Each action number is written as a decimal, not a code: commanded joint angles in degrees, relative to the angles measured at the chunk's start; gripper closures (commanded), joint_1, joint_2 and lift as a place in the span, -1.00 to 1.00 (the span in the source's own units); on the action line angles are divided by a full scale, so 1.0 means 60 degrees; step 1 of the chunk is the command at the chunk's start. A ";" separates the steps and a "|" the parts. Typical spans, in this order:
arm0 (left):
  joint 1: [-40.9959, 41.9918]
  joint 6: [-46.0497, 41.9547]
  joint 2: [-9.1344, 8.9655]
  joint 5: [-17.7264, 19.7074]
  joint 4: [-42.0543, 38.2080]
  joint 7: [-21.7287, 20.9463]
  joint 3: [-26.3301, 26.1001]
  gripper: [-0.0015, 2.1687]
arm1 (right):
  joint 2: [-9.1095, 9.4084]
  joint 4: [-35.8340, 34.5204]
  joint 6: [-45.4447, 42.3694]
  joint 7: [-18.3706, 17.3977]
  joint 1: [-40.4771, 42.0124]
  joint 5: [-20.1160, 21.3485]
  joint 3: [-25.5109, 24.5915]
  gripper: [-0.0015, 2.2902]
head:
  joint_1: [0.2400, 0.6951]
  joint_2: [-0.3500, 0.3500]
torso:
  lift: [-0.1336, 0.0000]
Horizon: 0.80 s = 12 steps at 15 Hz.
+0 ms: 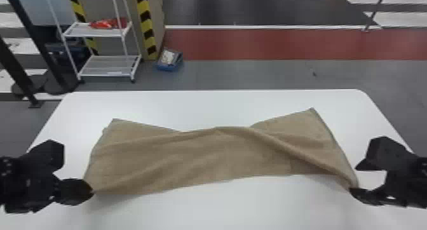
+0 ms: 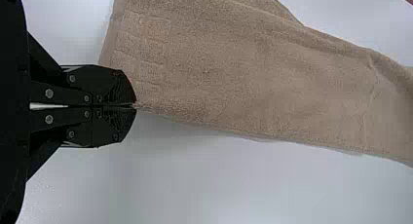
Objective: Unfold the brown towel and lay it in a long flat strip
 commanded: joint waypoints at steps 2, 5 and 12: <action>0.0030 -0.0017 -0.0003 0.0010 0.0020 -0.0015 0.0000 0.08 | -0.0080 0.0317 0.0169 0.0069 -0.0152 0.0152 0.0001 -0.53 | 1.00 0.02 | -0.74; 0.0074 -0.0017 -0.0003 0.0010 0.0020 -0.0015 0.0029 0.08 | -0.0095 0.0493 0.0199 0.0069 -0.0167 0.0211 -0.0102 -0.53 | 1.00 -0.02 | -0.74; 0.0074 -0.0134 -0.0032 0.0010 0.0093 -0.0029 0.0000 0.08 | -0.0124 0.0976 0.0199 0.0069 -0.0401 0.0431 0.0250 -0.48 | 1.00 -0.06 | -0.74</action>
